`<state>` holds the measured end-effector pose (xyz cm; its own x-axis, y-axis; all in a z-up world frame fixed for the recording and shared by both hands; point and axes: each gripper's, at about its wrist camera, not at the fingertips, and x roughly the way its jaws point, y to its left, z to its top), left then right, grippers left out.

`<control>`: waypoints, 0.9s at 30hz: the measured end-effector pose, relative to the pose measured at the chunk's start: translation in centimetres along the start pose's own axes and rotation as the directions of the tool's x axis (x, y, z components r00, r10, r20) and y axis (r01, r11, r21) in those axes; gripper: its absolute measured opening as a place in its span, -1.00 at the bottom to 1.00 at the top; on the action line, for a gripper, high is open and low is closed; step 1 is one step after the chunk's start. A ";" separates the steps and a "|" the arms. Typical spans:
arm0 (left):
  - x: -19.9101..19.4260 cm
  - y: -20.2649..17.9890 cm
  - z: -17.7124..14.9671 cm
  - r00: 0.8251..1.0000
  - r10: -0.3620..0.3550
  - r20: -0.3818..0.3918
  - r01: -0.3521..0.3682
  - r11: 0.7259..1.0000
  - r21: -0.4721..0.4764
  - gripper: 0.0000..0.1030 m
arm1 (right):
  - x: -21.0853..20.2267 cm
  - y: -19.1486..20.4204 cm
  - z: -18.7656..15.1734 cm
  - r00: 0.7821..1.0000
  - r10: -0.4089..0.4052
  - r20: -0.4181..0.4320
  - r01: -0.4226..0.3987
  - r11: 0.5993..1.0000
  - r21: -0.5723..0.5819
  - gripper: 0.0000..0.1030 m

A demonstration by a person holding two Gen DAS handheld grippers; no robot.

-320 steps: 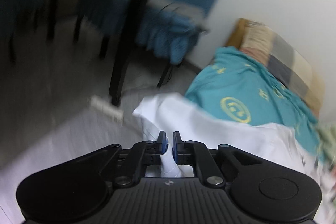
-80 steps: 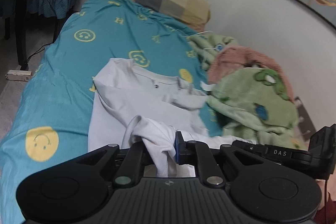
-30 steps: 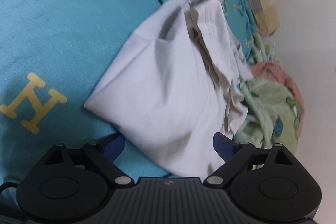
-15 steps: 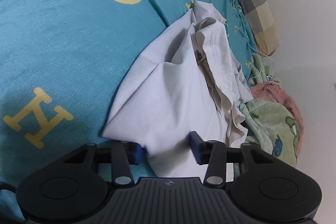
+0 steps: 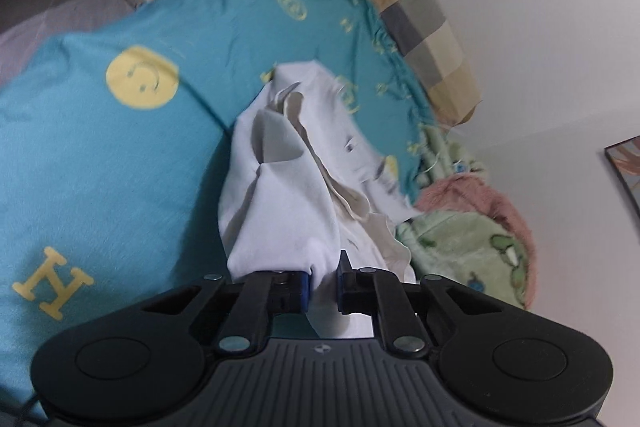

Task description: Fold clothes

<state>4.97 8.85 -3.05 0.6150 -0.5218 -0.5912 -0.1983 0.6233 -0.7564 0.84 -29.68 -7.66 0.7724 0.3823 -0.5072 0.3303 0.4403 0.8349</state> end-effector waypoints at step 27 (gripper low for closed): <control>-3.3 -6.5 0.8 1.000 -0.023 -0.022 0.023 1.000 0.014 -0.75 | -4.8 4.7 2.6 0.998 -0.050 0.043 0.051 0.999 -0.009 -0.84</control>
<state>4.80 7.02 4.02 0.6026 -0.5485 -0.5797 -0.1735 0.6189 -0.7661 0.12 -31.55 -0.80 0.7776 0.3240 -0.5389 0.3644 0.4662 0.8062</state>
